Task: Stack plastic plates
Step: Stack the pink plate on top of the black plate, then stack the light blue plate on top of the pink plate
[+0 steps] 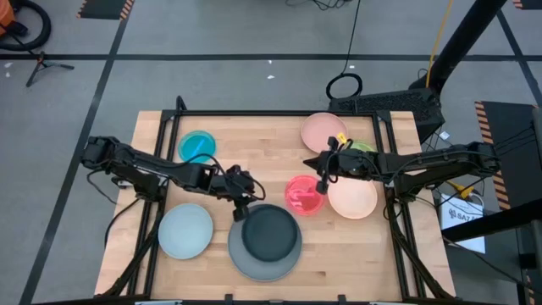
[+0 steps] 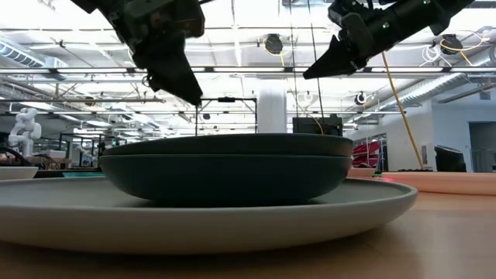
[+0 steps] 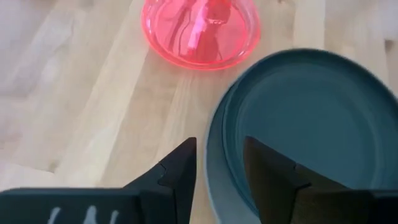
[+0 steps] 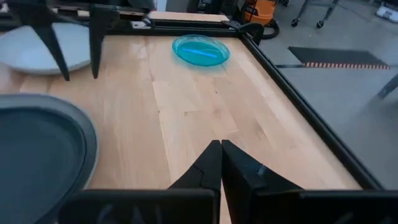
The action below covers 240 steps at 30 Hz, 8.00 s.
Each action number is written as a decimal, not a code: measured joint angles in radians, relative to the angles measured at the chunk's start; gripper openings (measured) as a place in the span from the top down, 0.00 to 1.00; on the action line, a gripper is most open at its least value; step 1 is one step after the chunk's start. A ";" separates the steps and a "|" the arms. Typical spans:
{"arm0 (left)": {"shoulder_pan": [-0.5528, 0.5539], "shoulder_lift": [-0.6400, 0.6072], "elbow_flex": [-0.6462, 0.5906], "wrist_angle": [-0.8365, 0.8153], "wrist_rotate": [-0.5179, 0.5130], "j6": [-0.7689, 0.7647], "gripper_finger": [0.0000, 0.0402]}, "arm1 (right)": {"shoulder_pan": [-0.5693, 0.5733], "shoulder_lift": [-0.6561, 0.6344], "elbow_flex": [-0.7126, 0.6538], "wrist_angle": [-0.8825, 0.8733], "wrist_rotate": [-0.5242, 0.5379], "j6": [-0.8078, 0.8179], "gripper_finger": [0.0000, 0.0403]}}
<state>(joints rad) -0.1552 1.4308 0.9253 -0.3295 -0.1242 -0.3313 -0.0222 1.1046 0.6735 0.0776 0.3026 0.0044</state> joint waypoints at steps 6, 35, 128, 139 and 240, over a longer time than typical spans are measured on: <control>-0.003 -0.082 0.000 -0.012 -0.090 0.212 0.66 | -0.001 0.010 0.000 -0.007 0.062 0.173 1.00; 0.024 -0.617 -0.230 0.181 -0.244 0.465 0.66 | -0.119 0.474 0.610 -0.855 0.062 0.651 1.00; 0.030 -0.672 -0.230 0.126 -0.252 0.387 0.66 | 0.440 0.586 0.657 -0.466 -0.263 0.084 0.98; 0.031 -0.672 -0.230 0.132 -0.252 0.299 0.66 | 0.477 0.593 0.657 -0.471 -0.228 0.081 0.85; -0.194 -0.113 -0.126 -0.632 0.076 0.034 0.97 | 0.474 0.592 0.656 -0.689 -0.142 0.192 0.68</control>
<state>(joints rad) -0.3492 1.3176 0.7997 -0.9617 -0.0486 -0.2974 0.4518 1.6970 1.3296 -0.6116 0.1608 0.1967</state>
